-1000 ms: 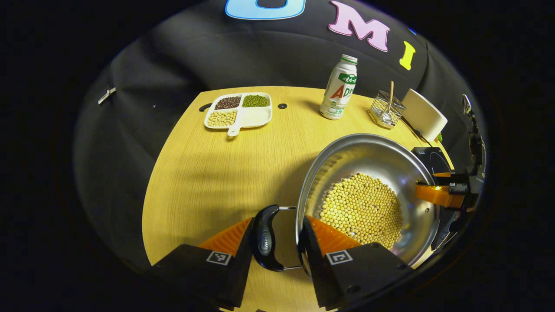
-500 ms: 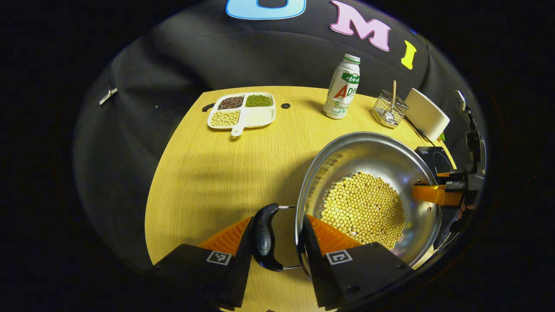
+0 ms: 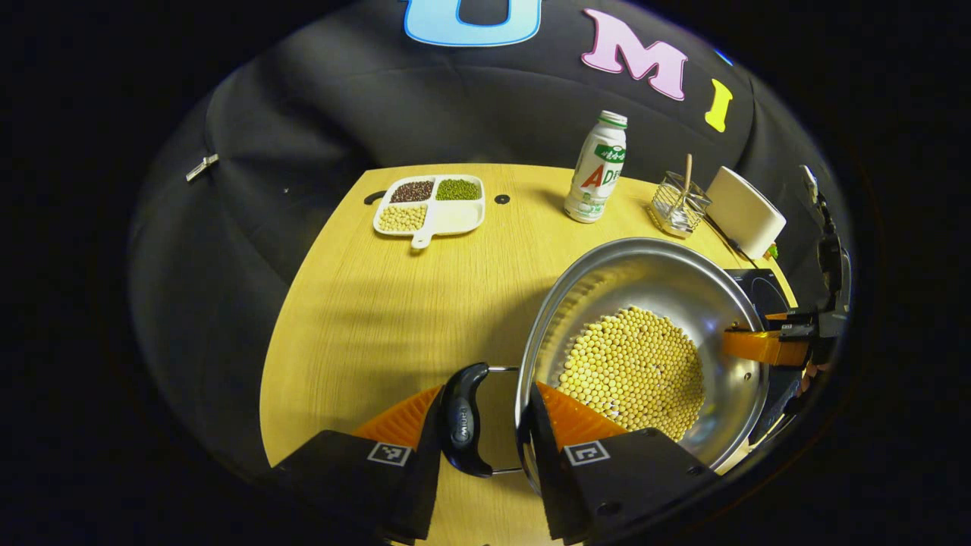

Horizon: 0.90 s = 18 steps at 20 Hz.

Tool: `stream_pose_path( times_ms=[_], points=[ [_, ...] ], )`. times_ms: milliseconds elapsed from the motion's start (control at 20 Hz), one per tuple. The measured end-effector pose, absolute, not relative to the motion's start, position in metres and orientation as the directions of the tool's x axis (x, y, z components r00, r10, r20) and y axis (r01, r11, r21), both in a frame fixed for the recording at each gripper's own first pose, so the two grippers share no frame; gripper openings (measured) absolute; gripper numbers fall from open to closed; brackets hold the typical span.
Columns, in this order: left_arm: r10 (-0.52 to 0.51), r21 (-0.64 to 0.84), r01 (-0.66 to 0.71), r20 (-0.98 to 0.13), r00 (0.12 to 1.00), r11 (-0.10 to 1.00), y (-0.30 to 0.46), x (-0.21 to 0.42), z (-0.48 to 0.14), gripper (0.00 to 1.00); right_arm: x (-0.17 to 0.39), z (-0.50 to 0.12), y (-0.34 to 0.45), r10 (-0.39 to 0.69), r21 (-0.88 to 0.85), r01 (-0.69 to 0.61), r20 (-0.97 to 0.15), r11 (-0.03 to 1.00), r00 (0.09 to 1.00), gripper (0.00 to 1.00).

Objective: First push the handle of the pot to place it horizontally, then grasp the pot with both hands and set it on the induction cooktop.

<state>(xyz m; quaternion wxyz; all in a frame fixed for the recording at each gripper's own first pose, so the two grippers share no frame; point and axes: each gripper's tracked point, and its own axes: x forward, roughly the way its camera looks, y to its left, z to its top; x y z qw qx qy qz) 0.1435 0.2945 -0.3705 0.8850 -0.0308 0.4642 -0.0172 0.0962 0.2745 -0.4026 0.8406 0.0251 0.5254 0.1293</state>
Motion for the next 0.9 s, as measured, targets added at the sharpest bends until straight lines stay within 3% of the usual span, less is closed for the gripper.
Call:
stream_pose_path(
  times_ms=[700, 900],
  points=[
    [-0.106, -0.08, 0.07, -0.821, 0.561, 0.994, 0.181, 0.14, -0.31, 0.58, 0.088, -0.347, 0.158, 0.213, 0.168, -0.143, -0.886, 0.975, 0.412, 0.54],
    [-0.132, -0.091, 0.102, -0.816, 0.562, 0.991, 0.133, 0.145, -0.303, 0.58, 0.088, -0.341, 0.111, 0.197, 0.162, -0.118, -0.888, 0.98, 0.415, 0.58]
  ],
)
